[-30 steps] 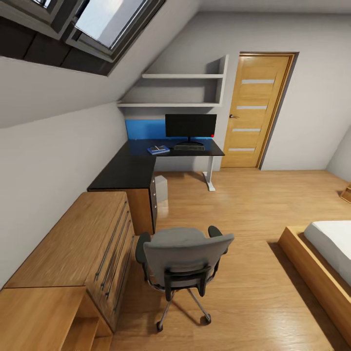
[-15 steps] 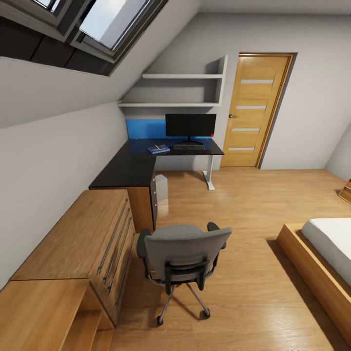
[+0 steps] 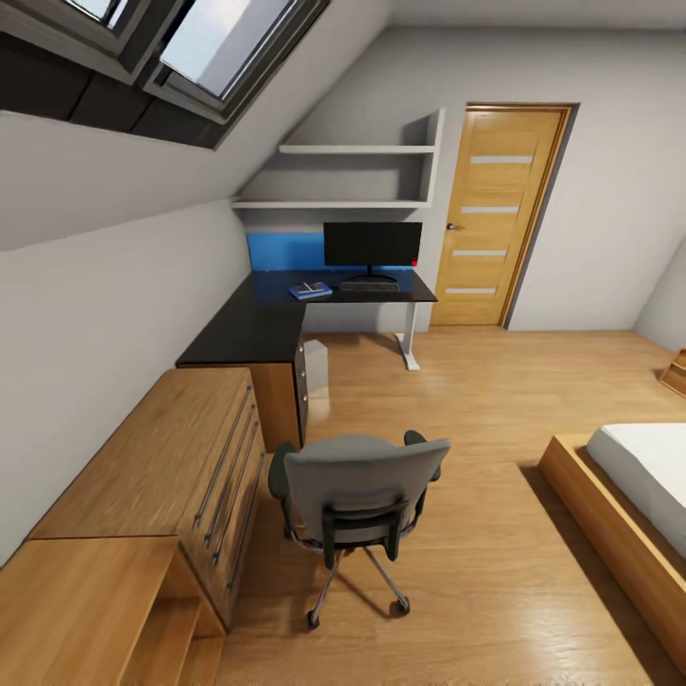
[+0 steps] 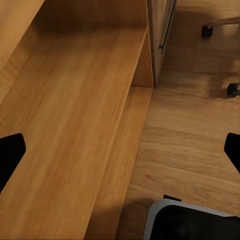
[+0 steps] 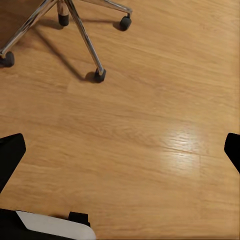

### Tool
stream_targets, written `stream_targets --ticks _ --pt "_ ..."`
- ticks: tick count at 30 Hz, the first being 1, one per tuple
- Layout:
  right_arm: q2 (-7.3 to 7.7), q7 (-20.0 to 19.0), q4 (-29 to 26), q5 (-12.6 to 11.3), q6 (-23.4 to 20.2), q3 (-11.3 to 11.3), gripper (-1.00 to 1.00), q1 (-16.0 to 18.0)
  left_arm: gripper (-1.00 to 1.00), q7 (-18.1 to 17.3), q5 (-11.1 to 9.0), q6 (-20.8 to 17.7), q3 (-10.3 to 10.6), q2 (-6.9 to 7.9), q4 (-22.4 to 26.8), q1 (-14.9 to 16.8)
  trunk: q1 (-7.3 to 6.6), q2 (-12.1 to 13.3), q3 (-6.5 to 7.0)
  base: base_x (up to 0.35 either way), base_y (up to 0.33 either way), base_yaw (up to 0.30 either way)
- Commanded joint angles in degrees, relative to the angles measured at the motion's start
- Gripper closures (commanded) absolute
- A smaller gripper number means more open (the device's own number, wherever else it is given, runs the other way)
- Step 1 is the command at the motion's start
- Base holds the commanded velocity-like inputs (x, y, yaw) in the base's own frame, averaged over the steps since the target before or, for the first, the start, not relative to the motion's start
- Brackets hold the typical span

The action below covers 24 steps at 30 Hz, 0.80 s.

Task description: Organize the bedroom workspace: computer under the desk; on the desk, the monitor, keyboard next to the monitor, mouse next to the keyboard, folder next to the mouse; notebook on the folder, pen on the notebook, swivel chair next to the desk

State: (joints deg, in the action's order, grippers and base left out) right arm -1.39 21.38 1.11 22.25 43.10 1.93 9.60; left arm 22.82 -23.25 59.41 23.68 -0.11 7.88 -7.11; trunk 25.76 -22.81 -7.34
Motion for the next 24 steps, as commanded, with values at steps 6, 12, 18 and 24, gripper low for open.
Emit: stream_targets --ticks 6,12,18,24 --pt "-0.01 0.59 0.12 0.43 0.05 0.24 -1.0 0.07 -1.0 0.29 -0.39 0.09 0.49 0.02 0.12 -0.01 0.03 -0.11 -0.1 -0.025 0.0 0.0" --pt "-0.01 0.59 0.12 0.43 0.05 0.23 -1.0 0.07 -1.0 0.29 -0.39 0.09 0.49 0.02 0.12 -0.01 0.03 -0.11 -0.1 -0.006 0.0 0.0" --pt "-0.01 0.59 0.12 0.43 0.05 0.22 -1.0 0.07 -1.0 0.29 -0.39 0.09 0.49 0.02 0.12 -0.01 0.03 -0.11 -0.1 -0.016 0.0 0.0" --pt "-0.01 0.59 0.12 0.43 0.05 0.19 -1.0 0.07 -1.0 0.31 -0.39 0.12 0.49 0.02 0.12 -0.01 0.03 -0.11 -0.1 -0.091 0.0 0.0"
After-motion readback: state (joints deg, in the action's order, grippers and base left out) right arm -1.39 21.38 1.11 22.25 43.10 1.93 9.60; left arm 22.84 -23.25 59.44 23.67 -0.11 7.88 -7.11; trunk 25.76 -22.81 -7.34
